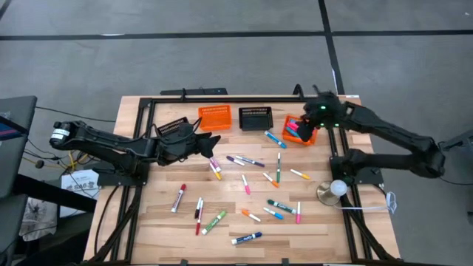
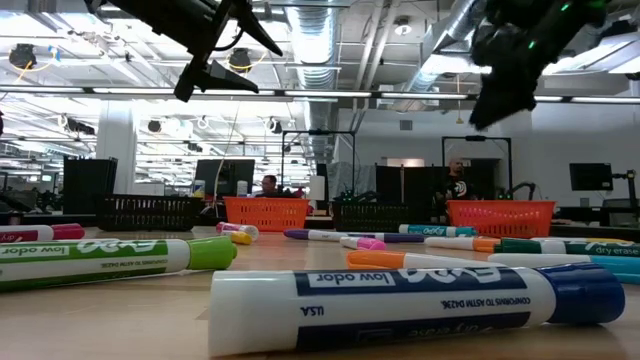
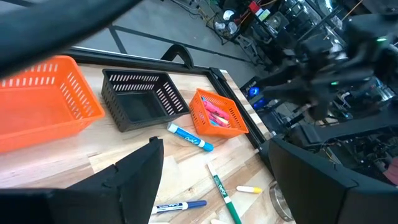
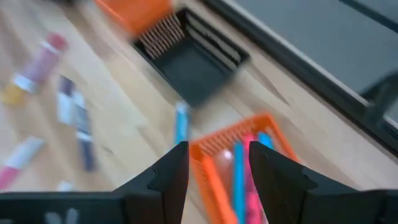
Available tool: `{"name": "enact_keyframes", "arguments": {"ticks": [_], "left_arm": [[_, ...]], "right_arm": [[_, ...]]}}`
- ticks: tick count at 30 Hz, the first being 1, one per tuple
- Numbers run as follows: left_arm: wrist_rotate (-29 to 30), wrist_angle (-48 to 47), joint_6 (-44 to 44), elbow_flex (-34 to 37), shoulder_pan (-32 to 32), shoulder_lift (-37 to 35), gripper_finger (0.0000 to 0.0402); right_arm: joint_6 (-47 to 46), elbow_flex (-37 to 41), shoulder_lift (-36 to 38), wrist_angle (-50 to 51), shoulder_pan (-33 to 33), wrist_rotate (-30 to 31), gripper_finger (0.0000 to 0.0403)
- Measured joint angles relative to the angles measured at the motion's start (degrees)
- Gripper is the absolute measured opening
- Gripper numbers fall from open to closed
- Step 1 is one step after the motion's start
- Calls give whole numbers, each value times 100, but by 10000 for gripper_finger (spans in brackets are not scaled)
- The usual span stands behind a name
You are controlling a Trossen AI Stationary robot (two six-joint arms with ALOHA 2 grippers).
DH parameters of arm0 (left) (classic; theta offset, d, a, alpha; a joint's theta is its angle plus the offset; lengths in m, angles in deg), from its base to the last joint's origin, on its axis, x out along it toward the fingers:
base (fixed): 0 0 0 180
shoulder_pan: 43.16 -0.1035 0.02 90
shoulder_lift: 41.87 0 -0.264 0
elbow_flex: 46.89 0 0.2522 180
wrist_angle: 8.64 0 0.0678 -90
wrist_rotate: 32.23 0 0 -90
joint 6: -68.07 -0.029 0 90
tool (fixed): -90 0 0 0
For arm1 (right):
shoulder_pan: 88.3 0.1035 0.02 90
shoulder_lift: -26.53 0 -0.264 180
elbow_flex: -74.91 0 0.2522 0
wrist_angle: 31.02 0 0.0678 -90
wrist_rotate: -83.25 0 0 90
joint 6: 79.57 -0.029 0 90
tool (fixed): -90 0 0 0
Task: Pick & Place Markers
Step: Put the middle left white red marker into the middle black bin
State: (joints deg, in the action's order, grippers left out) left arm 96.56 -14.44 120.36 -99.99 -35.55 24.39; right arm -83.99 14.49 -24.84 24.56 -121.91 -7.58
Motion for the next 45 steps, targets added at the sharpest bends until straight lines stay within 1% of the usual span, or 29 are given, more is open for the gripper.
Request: {"name": "enact_keyframes", "arguments": {"ticks": [5, 9, 16, 25, 31, 36, 38, 45], "left_arm": [[-2, -2, -45, -2, 0, 0, 290], [-49, -1, -286, -2, 0, 0, 290], [-314, -2, -301, -2, 0, 2, 290], [-328, -2, -299, -2, 2, 0, 290], [-341, -2, -300, -2, 0, 1, 290], [-648, -2, -299, -2, 6, 0, 290], [-742, -2, -299, -2, 40, 2, 290], [-756, 0, -406, -2, 361, 2, 290]], "right_arm": [[-345, 0, 772, -183, 106, -501, 155], [-375, 0, 1178, -179, 280, -530, 155], [-434, 0, 1596, -179, 714, -539, 152], [-666, 0, 1706, -264, 1376, -539, 153], [-772, 0, 1699, -689, 1872, -524, 147], [-777, 0, 1688, -963, 2175, -521, 141], [-777, 0, 1688, -1043, 2273, -521, 138], [-775, 0, 1688, -1203, 2630, -519, 134]]}}
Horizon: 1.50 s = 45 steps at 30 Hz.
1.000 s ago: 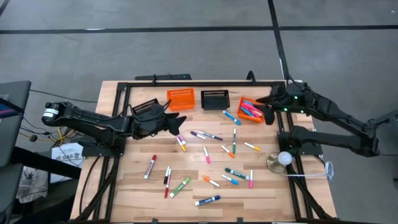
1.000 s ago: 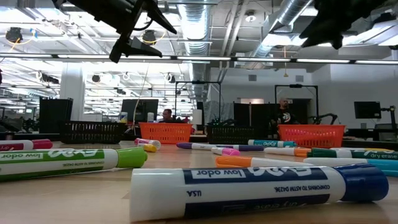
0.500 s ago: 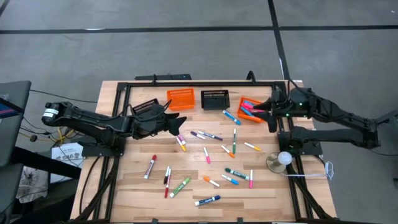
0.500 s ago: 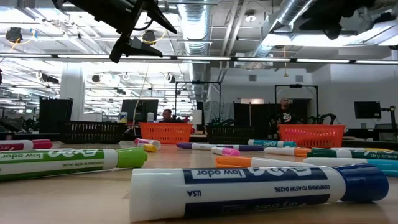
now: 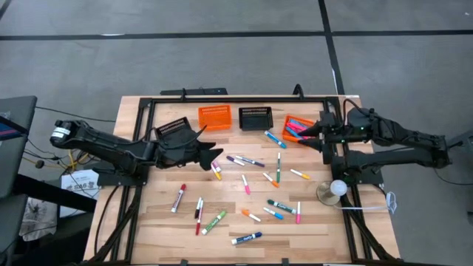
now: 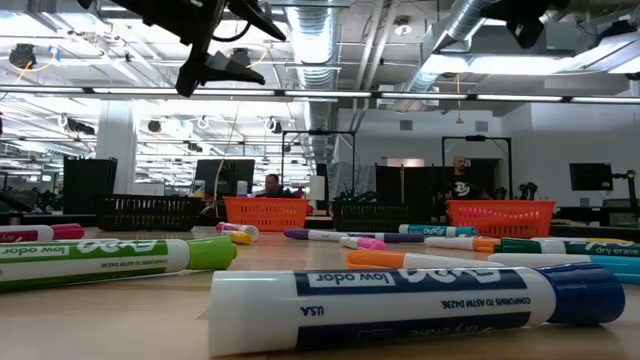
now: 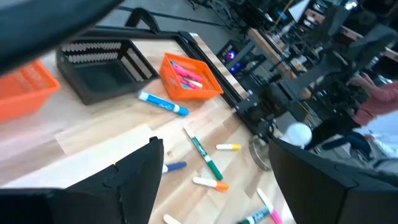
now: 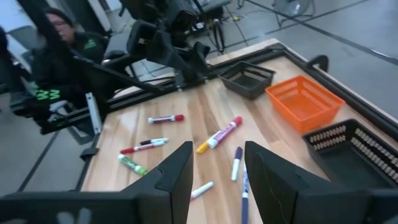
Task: Pick & Place Markers
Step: Put the middle left white red marker into the middle black bin
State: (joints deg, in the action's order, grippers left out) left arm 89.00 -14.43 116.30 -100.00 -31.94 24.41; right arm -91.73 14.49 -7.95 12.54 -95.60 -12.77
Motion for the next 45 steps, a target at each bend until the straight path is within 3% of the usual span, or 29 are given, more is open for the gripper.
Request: {"name": "enact_keyframes", "arguments": {"ticks": [16, 24, 29, 34, 37, 45], "left_arm": [[2, 2, 19, 0, 540, 0, 290], [33, 2, 19, 0, 614, 0, 290], [44, -11, 14, 0, 612, 0, 290], [-2, -85, 27, -2, 612, 0, 290], [-417, -458, 470, -2, 611, 0, 290], [-2183, -2572, 2835, -2, 612, 0, 290]], "right_arm": [[11, 0, -886, -367, 806, 55, 130], [-330, 0, -1576, -28, 638, 933, 127], [-501, 0, -2104, -19, 428, 889, 126], [-619, 0, -2536, -23, 432, 474, 125], [-597, 0, -2686, -37, 513, 440, 124], [-293, 2, -2731, -739, 567, 450, 124]]}}
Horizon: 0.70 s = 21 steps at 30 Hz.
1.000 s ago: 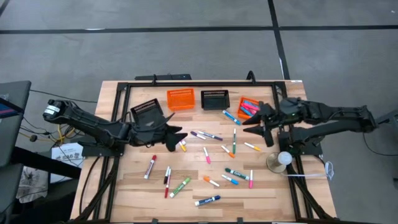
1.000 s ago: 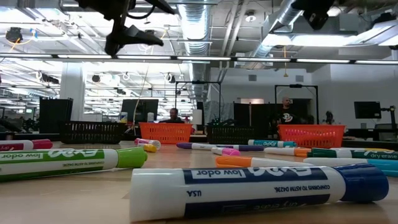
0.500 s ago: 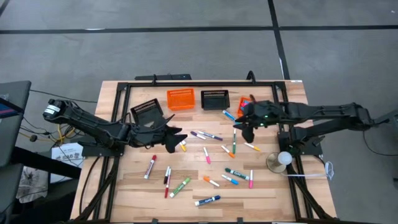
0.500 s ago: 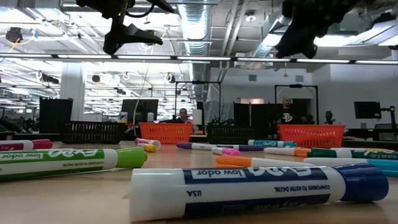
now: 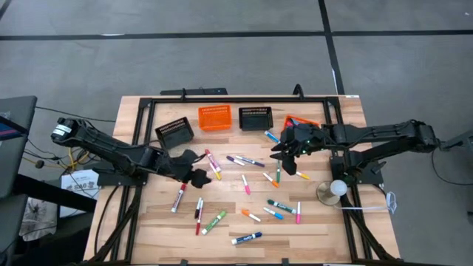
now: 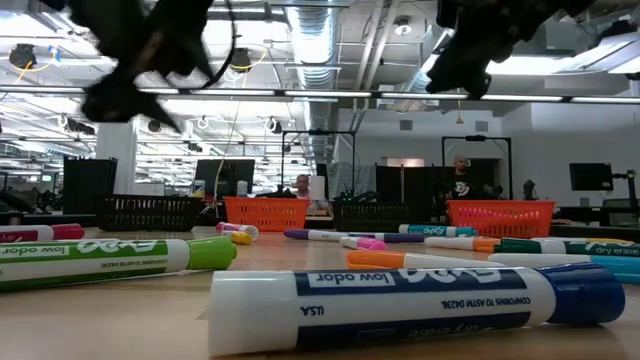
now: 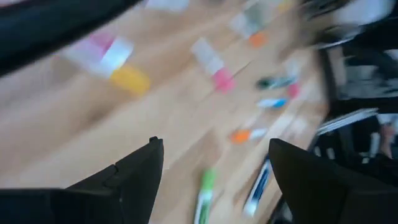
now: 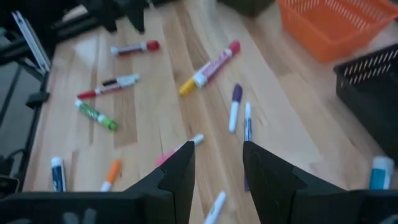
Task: Pick & Place Markers
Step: Put the middle left white red marker into the middle black bin
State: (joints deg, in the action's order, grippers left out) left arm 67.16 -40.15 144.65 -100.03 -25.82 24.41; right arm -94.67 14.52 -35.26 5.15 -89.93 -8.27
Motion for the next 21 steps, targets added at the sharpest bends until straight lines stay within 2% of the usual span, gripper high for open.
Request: {"name": "enact_keyframes", "arguments": {"ticks": [3, 9, 15, 21], "left_arm": [[-453, -535, 848, 0, 39, 0, 290], [-631, -747, 1416, -2, 360, 0, 290], [-1127, -2201, 2577, -4, 821, 0, 290], [-634, -2140, 3069, -4, 1068, 94, 290]], "right_arm": [[52, -2, 24, -173, -2, 2, 124], [57, 0, 32, -151, 0, 2, 124], [95, 0, 32, -150, 0, 2, 124], [208, 0, 32, -154, -1, 5, 124]]}}
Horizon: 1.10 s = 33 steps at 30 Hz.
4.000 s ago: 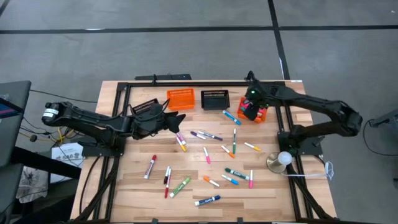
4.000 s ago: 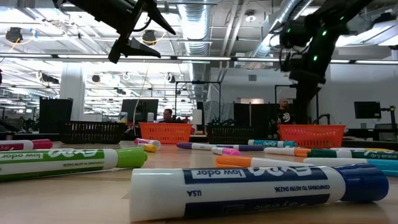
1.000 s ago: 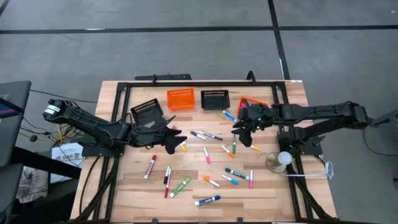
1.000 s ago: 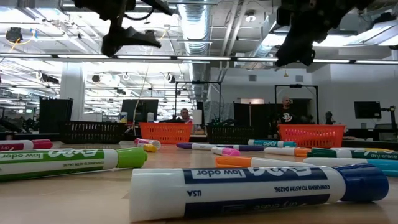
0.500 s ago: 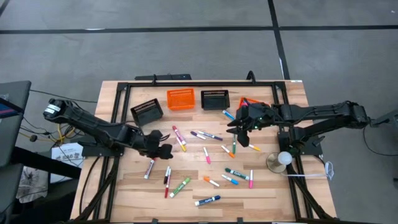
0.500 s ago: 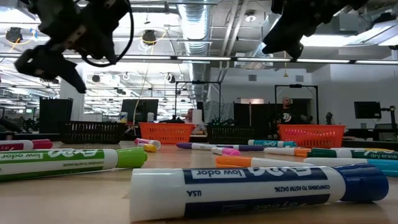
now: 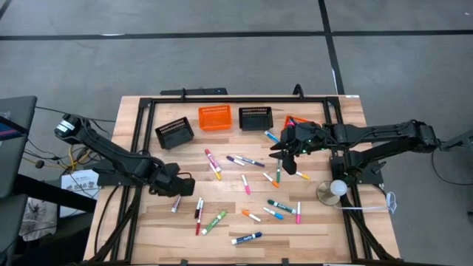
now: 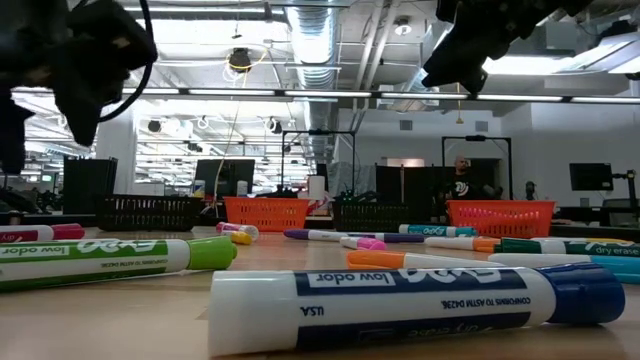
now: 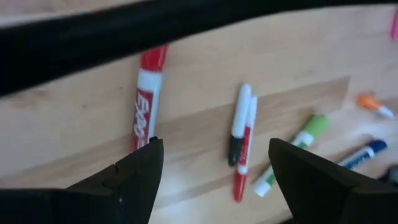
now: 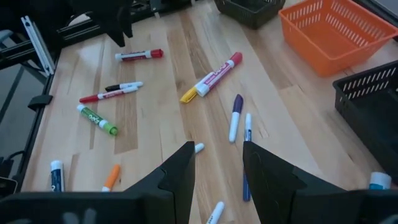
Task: Pick & Place Markers
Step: Put the middle left white red marker into the middle black bin
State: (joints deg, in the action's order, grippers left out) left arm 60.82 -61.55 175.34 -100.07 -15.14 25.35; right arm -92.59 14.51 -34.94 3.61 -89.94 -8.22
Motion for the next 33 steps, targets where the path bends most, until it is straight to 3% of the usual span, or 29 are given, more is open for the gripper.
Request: {"name": "enact_keyframes", "arguments": {"ticks": [9, 18, 33], "left_arm": [[120, -46, 1, 2, 18, 698, 290], [-344, -32, -25, 4, 16, 1459, 290], [-180, 48, -49, 4, 18, 1508, 290]], "right_arm": [[2, 0, 0, -22, 1, 25, 124], [-1, 0, 0, -24, 1, 27, 124], [-2, -2, 0, -37, -1, 36, 124]]}}
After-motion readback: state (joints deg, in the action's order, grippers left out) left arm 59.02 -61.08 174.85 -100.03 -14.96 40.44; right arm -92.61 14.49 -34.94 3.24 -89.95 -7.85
